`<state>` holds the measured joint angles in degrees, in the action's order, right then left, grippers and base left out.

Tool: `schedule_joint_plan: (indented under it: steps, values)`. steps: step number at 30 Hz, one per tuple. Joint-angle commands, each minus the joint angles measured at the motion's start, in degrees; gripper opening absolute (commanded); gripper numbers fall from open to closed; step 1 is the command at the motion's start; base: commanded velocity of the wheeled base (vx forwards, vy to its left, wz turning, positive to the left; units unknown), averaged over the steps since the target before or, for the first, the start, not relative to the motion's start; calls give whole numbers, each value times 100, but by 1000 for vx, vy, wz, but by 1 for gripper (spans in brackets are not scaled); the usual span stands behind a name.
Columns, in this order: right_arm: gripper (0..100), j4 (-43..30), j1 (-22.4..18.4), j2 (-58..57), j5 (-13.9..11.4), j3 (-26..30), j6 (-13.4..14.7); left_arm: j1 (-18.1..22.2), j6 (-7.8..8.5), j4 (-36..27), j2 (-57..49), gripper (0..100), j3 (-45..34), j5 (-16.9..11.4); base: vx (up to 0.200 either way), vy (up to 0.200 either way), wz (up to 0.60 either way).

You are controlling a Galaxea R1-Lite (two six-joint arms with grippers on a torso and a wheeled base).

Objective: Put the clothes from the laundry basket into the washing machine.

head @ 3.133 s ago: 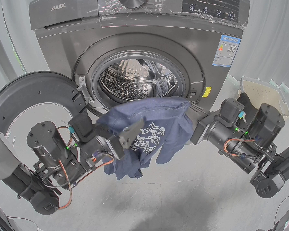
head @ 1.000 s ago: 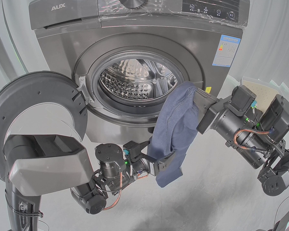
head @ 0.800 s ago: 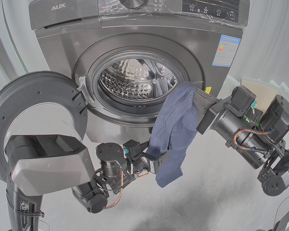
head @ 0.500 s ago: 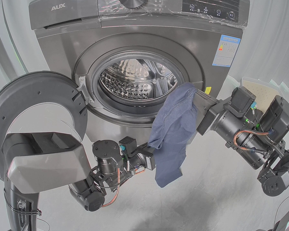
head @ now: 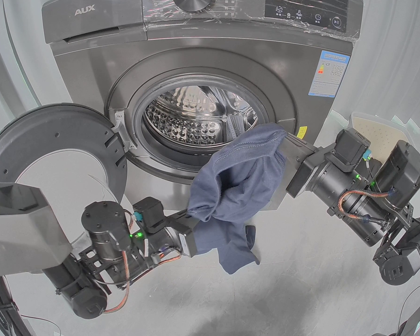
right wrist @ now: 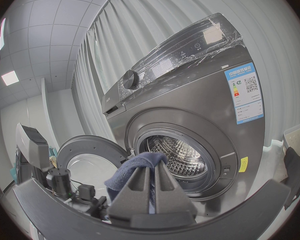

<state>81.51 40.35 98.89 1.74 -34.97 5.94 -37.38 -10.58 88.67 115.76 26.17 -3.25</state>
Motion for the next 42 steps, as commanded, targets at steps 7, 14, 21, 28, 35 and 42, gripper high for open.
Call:
schedule_joint_plan:
  steps: [7, 14, 21, 28, 35, 42]
  values:
    - [0, 6, -45, 16, 10, 8, 48, 2, 3, 1, -520, 0, -605, -96, 0, 0, 0]
    - [0, 6, 8, 16, 10, -1, 48, 37, 3, 1, -89, 100, -367, -184, 0, 0, 0]
    - [0, 6, 25, 16, 10, -1, 48, 187, 21, 1, 562, 100, 283, -167, 0, 0, 0]
    - [0, 6, 25, 7, 10, -1, 48, 178, 30, 1, 992, 100, 652, -158, 0, 0, 0]
    - [0, 6, 25, 7, 10, -9, 48, 117, 30, 1, 1124, 100, 670, -158, 0, 0, 0]
    - [0, 6, 25, 7, 10, 8, 48, 196, 188, 10, 1229, 100, 854, -132, 0, 0, 0]
